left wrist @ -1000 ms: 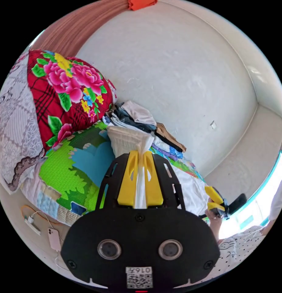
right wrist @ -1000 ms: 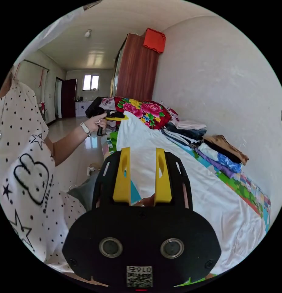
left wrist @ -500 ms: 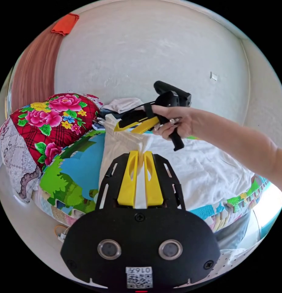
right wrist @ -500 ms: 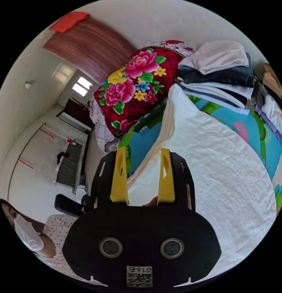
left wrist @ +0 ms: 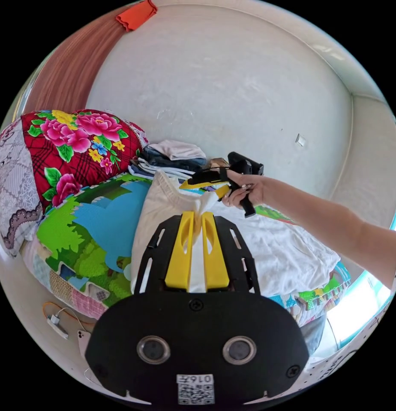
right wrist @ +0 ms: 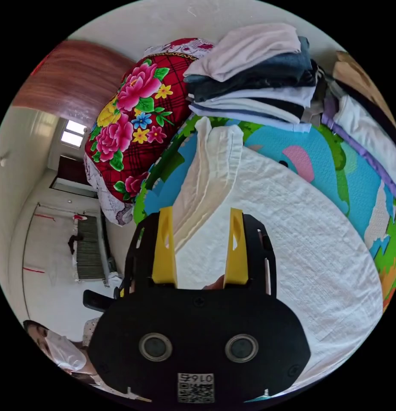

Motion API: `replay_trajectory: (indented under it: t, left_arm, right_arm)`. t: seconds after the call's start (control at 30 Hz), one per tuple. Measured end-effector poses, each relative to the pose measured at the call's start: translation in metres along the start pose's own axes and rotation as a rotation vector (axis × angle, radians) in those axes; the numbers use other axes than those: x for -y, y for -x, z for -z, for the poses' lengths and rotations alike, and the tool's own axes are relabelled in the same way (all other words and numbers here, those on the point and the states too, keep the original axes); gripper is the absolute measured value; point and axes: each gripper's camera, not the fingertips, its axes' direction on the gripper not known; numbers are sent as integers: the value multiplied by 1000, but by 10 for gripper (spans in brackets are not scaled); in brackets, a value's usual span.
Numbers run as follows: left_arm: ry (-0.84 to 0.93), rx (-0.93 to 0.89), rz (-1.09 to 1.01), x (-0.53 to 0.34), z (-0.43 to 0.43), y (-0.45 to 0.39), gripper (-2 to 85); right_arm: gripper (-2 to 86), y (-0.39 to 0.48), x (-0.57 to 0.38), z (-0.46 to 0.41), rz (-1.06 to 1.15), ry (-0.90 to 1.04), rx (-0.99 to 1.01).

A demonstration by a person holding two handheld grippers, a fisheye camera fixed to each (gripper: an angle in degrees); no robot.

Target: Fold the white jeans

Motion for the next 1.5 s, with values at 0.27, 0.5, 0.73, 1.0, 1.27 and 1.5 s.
replay_trajectory:
  t: [0.27, 0.5, 0.73, 1.0, 1.27, 1.5]
  left_arm:
    - [-8, -15, -48, 58, 69, 47, 5]
    - [8, 68, -193, 114, 113, 66, 4]
    - [24, 100, -332, 172, 146, 69, 3]
    - [-75, -261, -471, 299, 181, 10, 4]
    - [-59, -606, -584, 387, 174, -175, 9]
    - [98, -710, -552, 357, 117, -320, 16]
  right_arm:
    - [161, -88, 35, -74, -156, -40, 375]
    - [137, -61, 81, -111, -56, 25, 118]
    - [38, -15, 86, -123, 76, 79, -249]
    - [22, -14, 21, 30, 192, 39, -382]
    - [20, -64, -165, 288, 114, -47, -614]
    - [25, -211, -334, 388, -133, -60, -689]
